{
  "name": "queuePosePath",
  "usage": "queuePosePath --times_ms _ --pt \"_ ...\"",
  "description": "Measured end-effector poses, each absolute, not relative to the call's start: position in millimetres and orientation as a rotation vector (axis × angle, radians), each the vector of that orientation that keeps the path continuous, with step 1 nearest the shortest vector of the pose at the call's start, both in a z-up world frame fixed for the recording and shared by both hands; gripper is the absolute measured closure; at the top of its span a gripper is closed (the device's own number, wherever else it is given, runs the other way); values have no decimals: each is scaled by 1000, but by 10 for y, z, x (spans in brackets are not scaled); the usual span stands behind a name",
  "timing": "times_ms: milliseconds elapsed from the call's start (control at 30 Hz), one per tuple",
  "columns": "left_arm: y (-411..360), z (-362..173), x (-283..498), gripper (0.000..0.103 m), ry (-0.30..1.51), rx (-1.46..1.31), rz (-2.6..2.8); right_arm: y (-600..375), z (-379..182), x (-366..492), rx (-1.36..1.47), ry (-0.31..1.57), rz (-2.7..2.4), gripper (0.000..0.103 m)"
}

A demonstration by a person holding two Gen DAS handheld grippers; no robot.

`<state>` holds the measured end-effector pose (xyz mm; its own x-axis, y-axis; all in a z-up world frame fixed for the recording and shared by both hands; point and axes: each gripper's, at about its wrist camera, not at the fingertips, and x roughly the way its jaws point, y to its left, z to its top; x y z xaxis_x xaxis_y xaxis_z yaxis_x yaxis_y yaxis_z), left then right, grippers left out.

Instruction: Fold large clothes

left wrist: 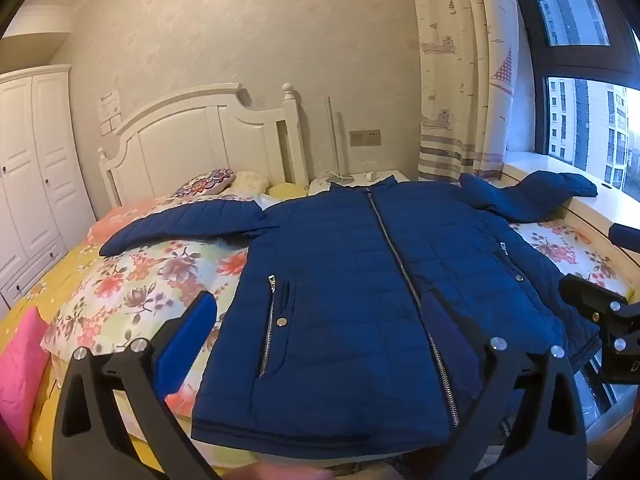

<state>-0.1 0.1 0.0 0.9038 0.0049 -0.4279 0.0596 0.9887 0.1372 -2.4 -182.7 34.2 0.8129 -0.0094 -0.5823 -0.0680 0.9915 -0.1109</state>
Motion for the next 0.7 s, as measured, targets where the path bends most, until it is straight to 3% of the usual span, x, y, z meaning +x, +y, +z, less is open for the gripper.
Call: queuePosePath --times_ms 700 --pt "-5 -22 16 2 460 133 -25 -1800 312 -17 -113 629 47 4"
